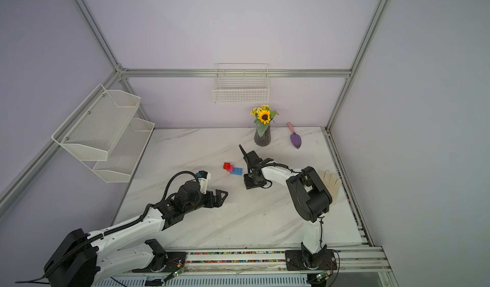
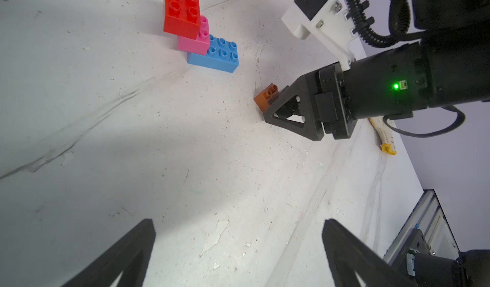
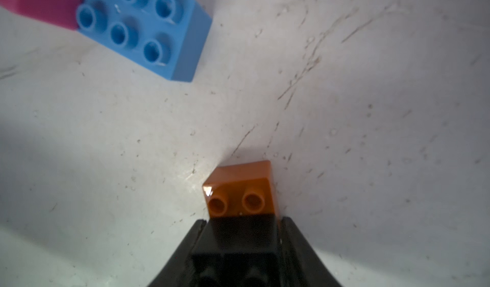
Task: Assemble the letter v with lego
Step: Pick up the lego brick from the center of the board.
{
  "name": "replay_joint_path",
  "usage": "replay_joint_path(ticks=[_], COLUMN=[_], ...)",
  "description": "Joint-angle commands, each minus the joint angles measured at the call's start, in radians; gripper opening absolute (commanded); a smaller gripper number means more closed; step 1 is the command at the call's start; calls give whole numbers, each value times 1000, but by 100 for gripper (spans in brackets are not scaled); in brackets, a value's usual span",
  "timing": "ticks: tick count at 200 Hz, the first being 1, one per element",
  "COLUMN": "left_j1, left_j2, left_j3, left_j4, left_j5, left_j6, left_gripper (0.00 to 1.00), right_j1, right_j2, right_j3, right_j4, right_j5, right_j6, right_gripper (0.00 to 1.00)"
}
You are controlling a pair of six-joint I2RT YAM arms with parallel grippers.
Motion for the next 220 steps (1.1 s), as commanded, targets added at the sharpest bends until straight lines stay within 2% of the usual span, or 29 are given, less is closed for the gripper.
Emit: replay_joint_path(ticks=[1,55,144,220], left_j1=[7,6,5,2], left_j2=[-8,54,104,120], left_j3=[21,26,1,-16], left_j4=[11,42,96,124], left_j5=[-15,-14,-44,-51], left_j6=[-12,-27,-69,-100], left_gripper=[100,100,100,100], right_j1=[10,29,115,128], right_j2=[64,87,53,-1], right_j3=[-123,-218,-218,-253], right_j4=[84,223,155,88], right_j5=[8,96,192,202], right_j6=[35,-38,4,41], right_gripper=[49,49,47,48])
